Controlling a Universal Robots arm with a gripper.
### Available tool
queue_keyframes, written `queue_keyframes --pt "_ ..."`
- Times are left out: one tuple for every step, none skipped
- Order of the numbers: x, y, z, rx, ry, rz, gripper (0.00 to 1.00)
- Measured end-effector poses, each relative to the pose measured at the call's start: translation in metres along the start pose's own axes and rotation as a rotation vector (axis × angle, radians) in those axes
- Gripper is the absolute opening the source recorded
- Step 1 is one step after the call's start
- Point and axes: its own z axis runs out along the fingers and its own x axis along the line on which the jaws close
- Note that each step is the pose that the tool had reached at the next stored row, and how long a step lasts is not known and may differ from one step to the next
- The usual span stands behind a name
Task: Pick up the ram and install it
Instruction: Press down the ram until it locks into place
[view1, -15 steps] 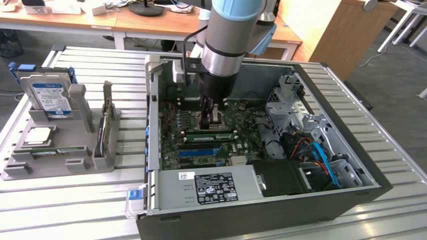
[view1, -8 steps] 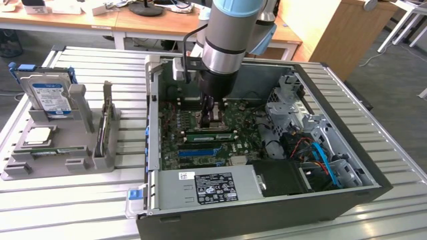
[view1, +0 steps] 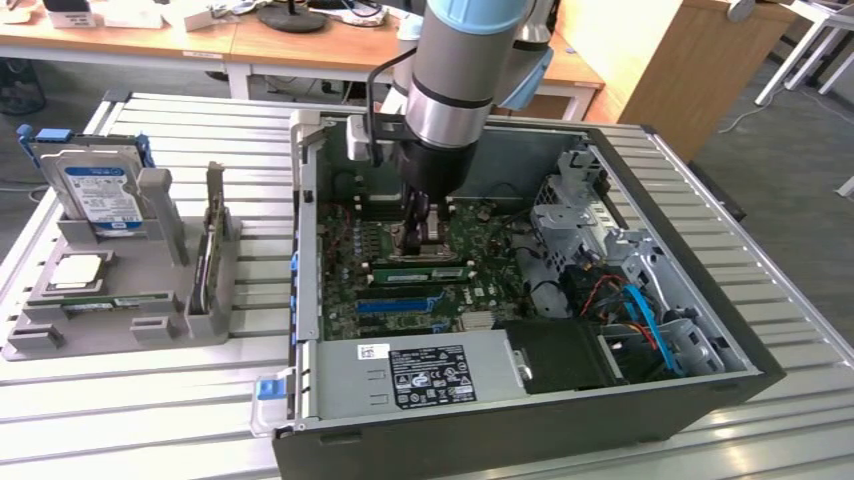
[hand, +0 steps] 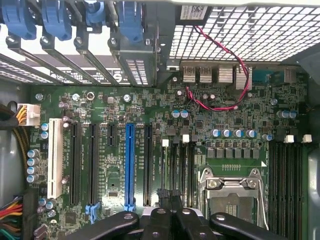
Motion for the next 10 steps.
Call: queue_keyframes --pt "0.000 -0.0011 0.0000 0.0001 0.0000 0.000 0.11" --pt "0.000 -0.0023 0.0000 0.0001 -0.0002 0.000 0.11" --pt "0.000 -0.0035 0.0000 0.0001 -0.0002 0.000 0.11" --pt "0.000 -0.0048 -0.0001 0.0002 -0.0002 0.000 0.11" --pt "0.000 -0.0061 -0.0001 0.0002 -0.0002 0.000 0.11" --pt "0.000 -0.0073 -0.0001 0.0001 -0.0002 0.000 0.11" --pt "0.000 -0.0087 -0.0002 0.0001 -0.0002 0.000 0.11" --pt "0.000 -0.0100 -0.0002 0.0002 -0.0003 0.000 0.11" --pt "0.000 -0.0115 -0.0003 0.0001 -0.0002 0.000 0.11" --pt "0.000 -0.0127 -0.0003 0.0001 -0.0003 0.000 0.11"
